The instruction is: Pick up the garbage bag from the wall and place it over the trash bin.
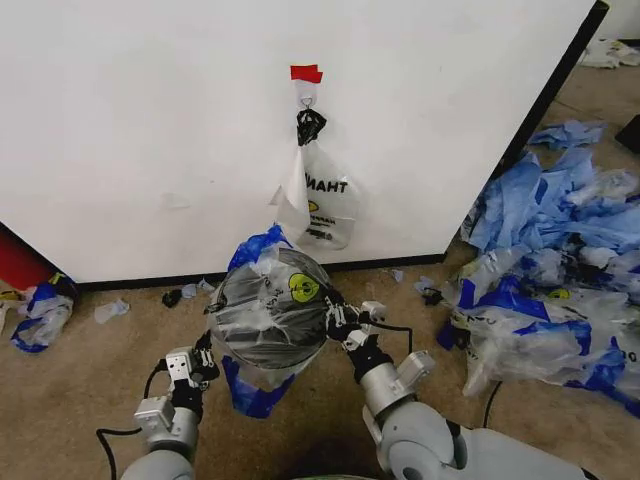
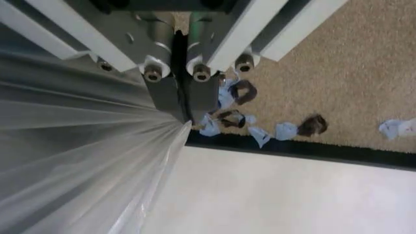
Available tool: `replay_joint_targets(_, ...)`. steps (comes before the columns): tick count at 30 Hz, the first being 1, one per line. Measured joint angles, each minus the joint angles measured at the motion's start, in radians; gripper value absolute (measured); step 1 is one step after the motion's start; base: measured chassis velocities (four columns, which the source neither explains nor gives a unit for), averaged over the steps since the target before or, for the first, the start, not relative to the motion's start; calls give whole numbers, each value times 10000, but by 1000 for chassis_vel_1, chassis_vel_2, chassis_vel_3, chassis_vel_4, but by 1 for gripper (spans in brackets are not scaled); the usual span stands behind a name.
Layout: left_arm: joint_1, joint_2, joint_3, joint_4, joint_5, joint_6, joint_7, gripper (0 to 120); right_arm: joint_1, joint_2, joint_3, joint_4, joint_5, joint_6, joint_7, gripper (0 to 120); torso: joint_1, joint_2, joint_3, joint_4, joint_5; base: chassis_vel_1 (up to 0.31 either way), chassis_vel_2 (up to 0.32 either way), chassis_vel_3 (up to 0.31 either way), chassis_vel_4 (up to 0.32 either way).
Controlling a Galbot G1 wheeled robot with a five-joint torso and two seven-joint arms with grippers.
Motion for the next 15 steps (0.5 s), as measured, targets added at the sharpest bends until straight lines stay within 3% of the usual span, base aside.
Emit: replay_joint_targets(15, -243, -476, 314, 680, 256, -75, 270, 0, 94, 97, 29, 26, 151, 12, -24, 1, 0, 0, 0, -1, -1, 0, 0, 0, 0)
